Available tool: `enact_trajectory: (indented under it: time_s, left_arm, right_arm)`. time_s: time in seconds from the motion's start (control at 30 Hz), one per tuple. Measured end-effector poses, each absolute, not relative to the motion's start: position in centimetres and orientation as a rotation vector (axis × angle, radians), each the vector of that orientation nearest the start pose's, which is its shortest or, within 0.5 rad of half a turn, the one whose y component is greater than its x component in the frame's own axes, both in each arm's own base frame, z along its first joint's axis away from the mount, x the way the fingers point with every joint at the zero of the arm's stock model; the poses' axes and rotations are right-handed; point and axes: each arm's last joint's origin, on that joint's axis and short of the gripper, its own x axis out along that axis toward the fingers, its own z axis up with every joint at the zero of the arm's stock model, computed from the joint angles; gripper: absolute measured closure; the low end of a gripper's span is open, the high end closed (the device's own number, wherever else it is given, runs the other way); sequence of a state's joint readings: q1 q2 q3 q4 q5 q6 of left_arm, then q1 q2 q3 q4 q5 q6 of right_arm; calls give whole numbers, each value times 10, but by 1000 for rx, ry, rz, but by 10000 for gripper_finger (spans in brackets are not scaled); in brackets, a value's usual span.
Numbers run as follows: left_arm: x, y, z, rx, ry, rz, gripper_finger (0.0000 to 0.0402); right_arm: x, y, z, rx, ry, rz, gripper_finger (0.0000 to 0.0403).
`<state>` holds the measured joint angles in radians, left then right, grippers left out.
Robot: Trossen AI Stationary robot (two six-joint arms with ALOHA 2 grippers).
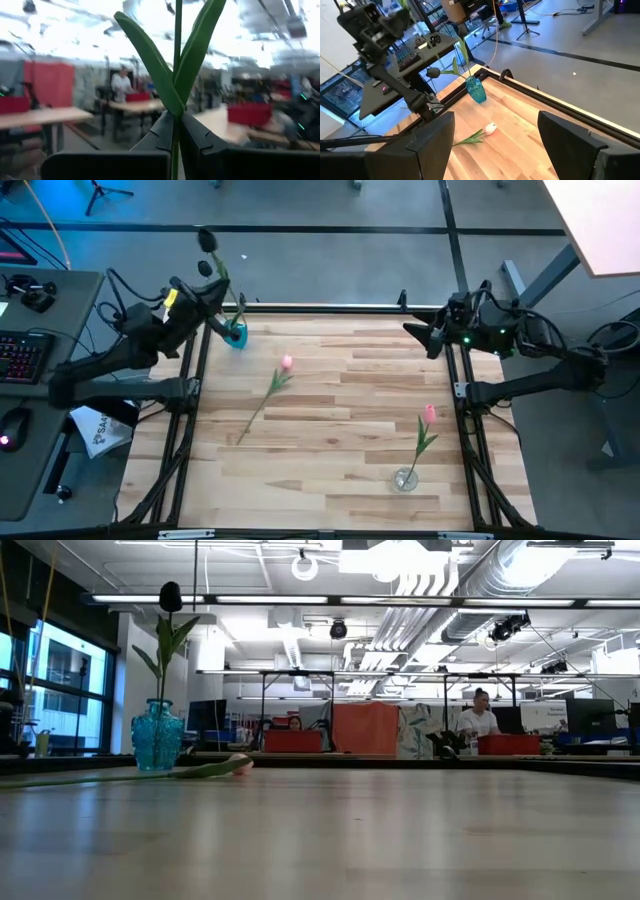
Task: Sort flowers into vase by color
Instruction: Put the black flower into the blue vase
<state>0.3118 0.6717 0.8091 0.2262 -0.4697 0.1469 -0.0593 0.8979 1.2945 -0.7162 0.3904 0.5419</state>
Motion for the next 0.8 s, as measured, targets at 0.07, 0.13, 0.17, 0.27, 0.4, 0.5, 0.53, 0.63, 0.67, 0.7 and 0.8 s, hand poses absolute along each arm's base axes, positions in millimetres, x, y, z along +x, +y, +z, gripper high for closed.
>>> enact_trajectory:
  time_s: [0.07,0.13,0.17,0.27,0.4,0.5,0.53,0.63,0.67,0.7,0.8]
  left_arm:
    - [118,59,396,136,-385,808,401]
    - [114,63,401,162,-439,804,401]
    - [113,65,402,172,-450,804,401]
    - [112,73,399,224,-395,842,401]
    - [110,82,388,242,-256,945,401]
    - [109,86,380,226,-169,981,401]
    - [110,88,377,223,-146,984,401]
    - [112,92,360,204,-93,993,401]
    - [112,94,354,199,-85,999,401]
    - [111,95,347,193,-77,1005,401]
    - [102,94,334,165,-115,1050,401]
  right_arm:
    - [151,-20,429,472,202,-522,122]
    - [156,-20,426,470,216,-526,122]
    - [159,-20,425,468,224,-528,122]
    - [167,-21,422,465,247,-527,122]
    - [175,-21,421,473,248,-501,122]
    - [178,-21,423,477,225,-494,122]
    - [179,-21,424,479,214,-492,122]
    - [180,-21,425,482,199,-488,122]
    - [180,-21,426,483,192,-486,122]
    - [180,-21,426,486,189,-485,122]
    - [180,-21,426,514,184,-488,122]
